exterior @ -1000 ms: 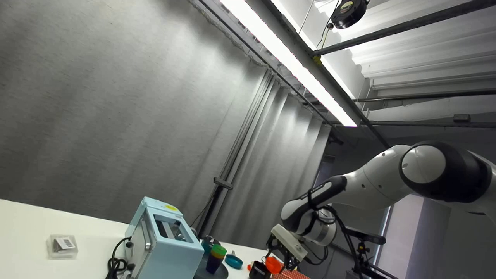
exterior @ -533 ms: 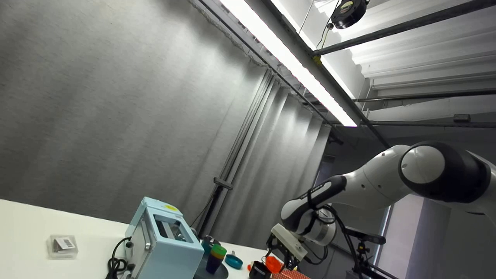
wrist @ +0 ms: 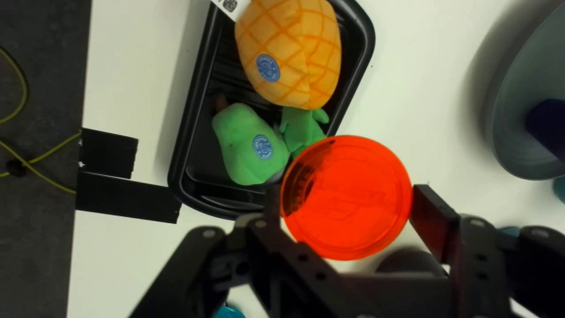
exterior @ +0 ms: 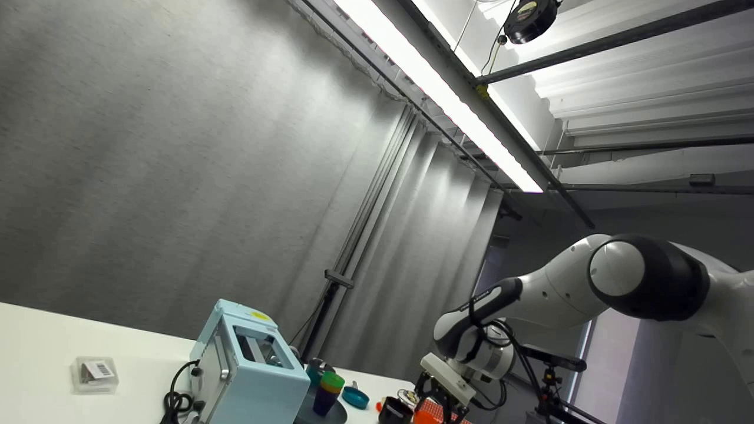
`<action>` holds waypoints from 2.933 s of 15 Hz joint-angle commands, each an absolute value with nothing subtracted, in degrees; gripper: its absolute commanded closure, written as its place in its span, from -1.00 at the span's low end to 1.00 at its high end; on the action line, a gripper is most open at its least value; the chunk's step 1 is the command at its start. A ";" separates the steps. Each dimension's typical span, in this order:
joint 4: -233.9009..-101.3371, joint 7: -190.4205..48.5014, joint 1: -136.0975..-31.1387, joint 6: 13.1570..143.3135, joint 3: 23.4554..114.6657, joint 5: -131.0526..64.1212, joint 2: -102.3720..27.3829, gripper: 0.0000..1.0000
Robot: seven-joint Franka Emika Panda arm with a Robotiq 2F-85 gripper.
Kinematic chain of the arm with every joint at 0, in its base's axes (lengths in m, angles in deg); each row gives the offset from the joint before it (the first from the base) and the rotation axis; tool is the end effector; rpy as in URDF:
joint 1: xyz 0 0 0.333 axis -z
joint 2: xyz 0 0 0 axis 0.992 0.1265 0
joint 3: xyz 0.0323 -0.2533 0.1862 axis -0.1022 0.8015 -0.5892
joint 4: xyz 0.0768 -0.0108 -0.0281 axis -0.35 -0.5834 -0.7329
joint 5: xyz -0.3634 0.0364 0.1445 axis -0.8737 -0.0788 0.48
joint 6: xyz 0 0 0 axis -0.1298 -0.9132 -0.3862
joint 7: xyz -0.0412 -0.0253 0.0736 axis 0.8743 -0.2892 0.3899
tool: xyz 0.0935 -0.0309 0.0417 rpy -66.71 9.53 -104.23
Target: Move the orange disc to the right
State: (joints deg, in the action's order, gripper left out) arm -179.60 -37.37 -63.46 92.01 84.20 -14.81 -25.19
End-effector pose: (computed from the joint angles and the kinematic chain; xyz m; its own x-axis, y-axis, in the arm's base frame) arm 0.5383 -0.4057 0.3042 0.0594 -0.9777 0.2012 -0.9700 -0.1041 -0.2196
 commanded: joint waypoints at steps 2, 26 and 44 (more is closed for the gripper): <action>-170.70 -37.13 -60.26 84.60 83.85 -13.24 -19.32 0.03; -155.00 -36.10 -58.03 73.97 83.73 -14.37 -8.11 0.03; -160.97 -37.51 -60.30 77.48 84.08 -15.86 -12.34 -1.00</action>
